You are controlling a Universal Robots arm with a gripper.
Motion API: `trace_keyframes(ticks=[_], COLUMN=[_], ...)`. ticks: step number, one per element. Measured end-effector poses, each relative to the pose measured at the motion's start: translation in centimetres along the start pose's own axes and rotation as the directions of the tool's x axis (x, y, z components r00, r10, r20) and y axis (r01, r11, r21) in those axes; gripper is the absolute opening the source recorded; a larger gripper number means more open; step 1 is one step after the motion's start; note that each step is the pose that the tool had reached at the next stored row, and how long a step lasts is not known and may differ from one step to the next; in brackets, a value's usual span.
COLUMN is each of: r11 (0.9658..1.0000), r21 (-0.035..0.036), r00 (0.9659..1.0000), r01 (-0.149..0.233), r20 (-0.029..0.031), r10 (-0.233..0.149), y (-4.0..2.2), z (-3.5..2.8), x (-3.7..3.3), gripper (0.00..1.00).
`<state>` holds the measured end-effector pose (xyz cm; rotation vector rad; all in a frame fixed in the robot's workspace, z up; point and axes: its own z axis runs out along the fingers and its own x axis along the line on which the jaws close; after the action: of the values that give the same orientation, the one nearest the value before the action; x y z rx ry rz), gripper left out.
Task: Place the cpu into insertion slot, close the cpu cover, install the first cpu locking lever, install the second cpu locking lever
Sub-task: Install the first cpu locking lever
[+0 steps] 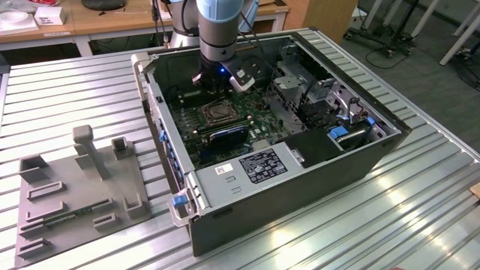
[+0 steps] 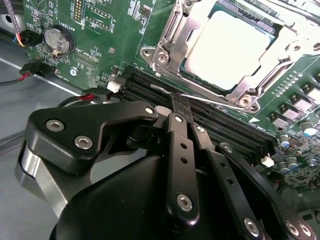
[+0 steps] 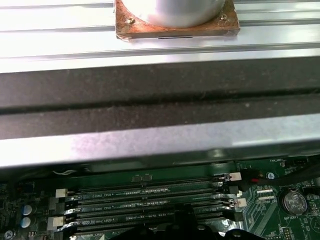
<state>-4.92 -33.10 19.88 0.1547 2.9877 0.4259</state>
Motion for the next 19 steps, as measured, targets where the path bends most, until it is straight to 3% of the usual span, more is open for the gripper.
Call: trace_keyframes(ticks=[19], r11=[1.0], r21=[-0.0006], r00=[1.0], r01=[0.001], r20=[0.0023], r10=[-0.001], y=[0.01], z=[0.05], x=[-0.14], gripper=[0.11])
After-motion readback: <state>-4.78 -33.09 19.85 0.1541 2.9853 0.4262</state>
